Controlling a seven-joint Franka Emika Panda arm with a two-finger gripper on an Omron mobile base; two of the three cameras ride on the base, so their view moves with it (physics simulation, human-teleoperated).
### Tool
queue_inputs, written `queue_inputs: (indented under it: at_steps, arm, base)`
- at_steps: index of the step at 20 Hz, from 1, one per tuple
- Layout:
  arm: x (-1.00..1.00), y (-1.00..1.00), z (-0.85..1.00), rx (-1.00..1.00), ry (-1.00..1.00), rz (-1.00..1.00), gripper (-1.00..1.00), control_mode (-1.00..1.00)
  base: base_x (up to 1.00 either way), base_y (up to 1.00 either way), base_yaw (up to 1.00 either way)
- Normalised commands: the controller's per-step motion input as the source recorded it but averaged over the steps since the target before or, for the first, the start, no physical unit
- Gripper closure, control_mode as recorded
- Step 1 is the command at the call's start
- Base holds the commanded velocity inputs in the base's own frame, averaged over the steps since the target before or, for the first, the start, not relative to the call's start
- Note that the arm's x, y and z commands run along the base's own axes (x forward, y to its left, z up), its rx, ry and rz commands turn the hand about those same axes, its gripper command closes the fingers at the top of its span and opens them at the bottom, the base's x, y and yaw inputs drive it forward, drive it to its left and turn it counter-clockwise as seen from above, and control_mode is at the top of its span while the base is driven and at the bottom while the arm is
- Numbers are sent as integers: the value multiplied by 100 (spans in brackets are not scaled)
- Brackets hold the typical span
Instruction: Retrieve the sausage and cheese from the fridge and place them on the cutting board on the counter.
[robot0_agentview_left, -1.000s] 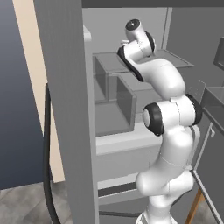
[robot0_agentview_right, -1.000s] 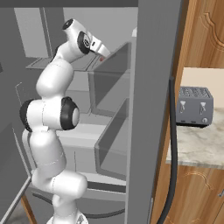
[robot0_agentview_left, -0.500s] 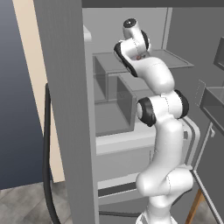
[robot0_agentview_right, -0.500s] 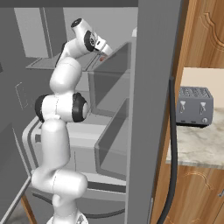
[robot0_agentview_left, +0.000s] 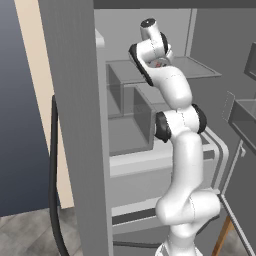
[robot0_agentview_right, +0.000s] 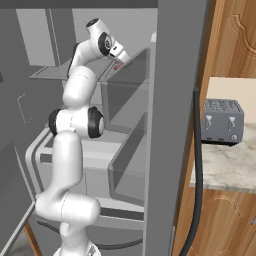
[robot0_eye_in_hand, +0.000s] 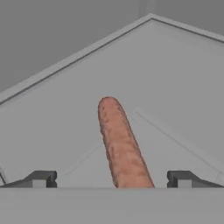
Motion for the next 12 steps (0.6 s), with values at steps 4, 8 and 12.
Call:
queue_inputs:
  at_steps: [4, 8, 12]
  arm:
    - [0, -12, -83, 2, -4, -10, -100, -100]
    - [0, -3, -73, 3, -10, -5, 100, -100]
    - [-4, 0, -50, 0, -8, -3, 100, -100]
  base:
    - [0, 0, 0]
    - [0, 0, 0]
    - [0, 0, 0]
